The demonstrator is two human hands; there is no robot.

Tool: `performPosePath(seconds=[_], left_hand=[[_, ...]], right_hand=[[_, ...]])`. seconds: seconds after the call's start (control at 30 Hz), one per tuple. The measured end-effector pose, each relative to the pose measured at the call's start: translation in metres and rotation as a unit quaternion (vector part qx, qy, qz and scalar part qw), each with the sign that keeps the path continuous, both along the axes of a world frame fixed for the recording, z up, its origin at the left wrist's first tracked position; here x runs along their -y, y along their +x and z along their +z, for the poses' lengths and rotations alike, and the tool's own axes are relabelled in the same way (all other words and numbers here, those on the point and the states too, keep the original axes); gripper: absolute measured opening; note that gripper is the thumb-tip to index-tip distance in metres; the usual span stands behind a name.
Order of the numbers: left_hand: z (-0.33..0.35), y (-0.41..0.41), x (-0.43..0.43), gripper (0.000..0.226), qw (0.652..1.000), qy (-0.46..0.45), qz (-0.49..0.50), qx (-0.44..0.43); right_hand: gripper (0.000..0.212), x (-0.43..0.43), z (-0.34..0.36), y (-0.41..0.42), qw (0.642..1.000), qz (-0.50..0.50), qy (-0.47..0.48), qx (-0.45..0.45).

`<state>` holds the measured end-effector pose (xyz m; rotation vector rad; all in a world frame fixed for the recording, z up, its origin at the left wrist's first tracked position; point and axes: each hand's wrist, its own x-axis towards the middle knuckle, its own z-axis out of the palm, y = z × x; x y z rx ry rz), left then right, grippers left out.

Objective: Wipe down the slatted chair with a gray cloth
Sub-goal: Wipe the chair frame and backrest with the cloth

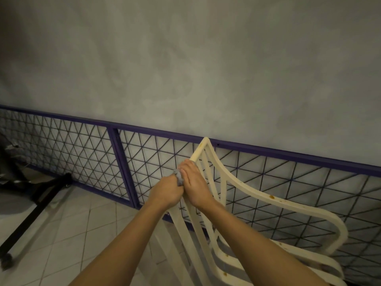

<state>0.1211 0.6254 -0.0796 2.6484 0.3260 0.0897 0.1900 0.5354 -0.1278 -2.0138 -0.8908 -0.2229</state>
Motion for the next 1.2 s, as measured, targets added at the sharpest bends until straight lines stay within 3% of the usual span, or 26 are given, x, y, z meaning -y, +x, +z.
performPosePath(seconds=[0.17, 0.33, 0.5, 0.57, 0.77, 0.87, 0.97, 1.2], left_hand=[[-0.003, 0.002, -0.002, 0.011, 1.0, 0.0, -0.005, 0.009], [-0.008, 0.007, -0.003, 0.016, 1.0, -0.028, -0.002, 0.013], [-0.012, 0.025, -0.008, 0.029, 0.997, -0.074, 0.012, -0.016], [-0.008, 0.037, -0.006, 0.034, 0.999, -0.042, 0.009, -0.017], [-0.014, 0.063, -0.005, 0.035, 1.0, 0.0, 0.003, -0.006], [-0.02, 0.067, -0.01, 0.033, 1.0, 0.013, 0.004, 0.004], [-0.022, 0.068, -0.01, 0.033, 1.0, 0.015, 0.007, 0.003], [-0.022, 0.069, -0.01, 0.031, 1.0, -0.004, 0.008, 0.007]], right_hand=[[0.038, 0.0, -0.003, 0.02, 1.0, 0.006, 0.021, 0.007], [0.015, 0.004, -0.011, 0.051, 0.998, -0.014, -0.015, 0.065], [0.028, 0.005, -0.003, 0.073, 0.995, -0.03, -0.011, 0.093], [0.031, 0.005, -0.001, 0.085, 0.995, -0.034, -0.01, 0.093], [0.013, 0.005, -0.009, 0.135, 0.987, -0.056, -0.077, 0.13], [0.017, 0.003, -0.006, 0.148, 0.985, -0.066, -0.068, 0.142], [0.037, 0.007, -0.006, 0.159, 0.978, -0.081, -0.121, 0.15], [0.026, 0.002, 0.007, 0.173, 0.985, -0.13, -0.109, 0.028]])
